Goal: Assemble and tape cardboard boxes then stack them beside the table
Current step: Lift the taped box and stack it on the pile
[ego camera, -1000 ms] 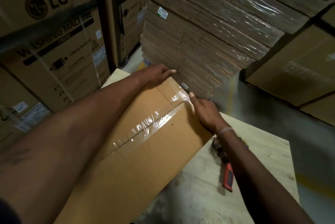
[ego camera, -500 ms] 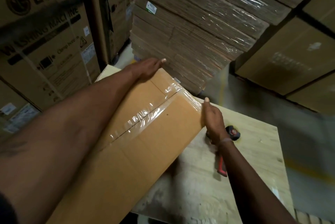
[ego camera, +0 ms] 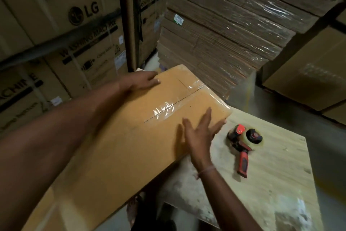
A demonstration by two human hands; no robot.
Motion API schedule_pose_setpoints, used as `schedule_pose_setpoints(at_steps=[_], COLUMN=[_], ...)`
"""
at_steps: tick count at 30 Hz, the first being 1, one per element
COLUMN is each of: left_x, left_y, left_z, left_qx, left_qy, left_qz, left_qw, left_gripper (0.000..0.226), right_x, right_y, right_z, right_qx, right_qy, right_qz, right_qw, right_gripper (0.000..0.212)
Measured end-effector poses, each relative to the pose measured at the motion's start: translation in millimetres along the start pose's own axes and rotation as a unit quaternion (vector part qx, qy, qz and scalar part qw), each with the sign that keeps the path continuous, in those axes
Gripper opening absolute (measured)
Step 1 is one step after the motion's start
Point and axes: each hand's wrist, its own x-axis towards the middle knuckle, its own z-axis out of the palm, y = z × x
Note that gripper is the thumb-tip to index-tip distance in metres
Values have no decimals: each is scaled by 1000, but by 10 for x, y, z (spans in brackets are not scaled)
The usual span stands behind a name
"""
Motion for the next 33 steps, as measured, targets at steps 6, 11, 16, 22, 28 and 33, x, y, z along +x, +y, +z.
schedule_pose_setpoints(at_steps=[6, 11, 16, 22, 28, 33], left_x=[-618, -906, -1080, -1122, -1253, -1456], left_y=[-220, -359, -234, -244, -233, 54], left_z=[170, 237, 314, 332, 396, 512], left_qx=[-67, -102, -171, -266, -300, -270], left_qy=[48, 57, 41, 38, 28, 68], left_qz=[-72, -142, -134, -111, -128, -86], left_qw=[994, 983, 975, 957, 945, 957], left_gripper=[64, 76, 71, 67, 81, 79], right_x=[-208, 323, 652, -13, -157, -384], right_y=[6, -98, -137, 34, -94, -35], right_z=[242, 58, -248, -75, -204, -597], right_qx=[-86, -126, -140, -57, -6, 0], right_qy=[12, -78, -135, -56, -38, -18], right_qz=[-31, -92, -126, 18, 90, 90], right_qw=[996, 985, 973, 997, 995, 996], right_gripper=[92, 92, 102, 106, 89, 92])
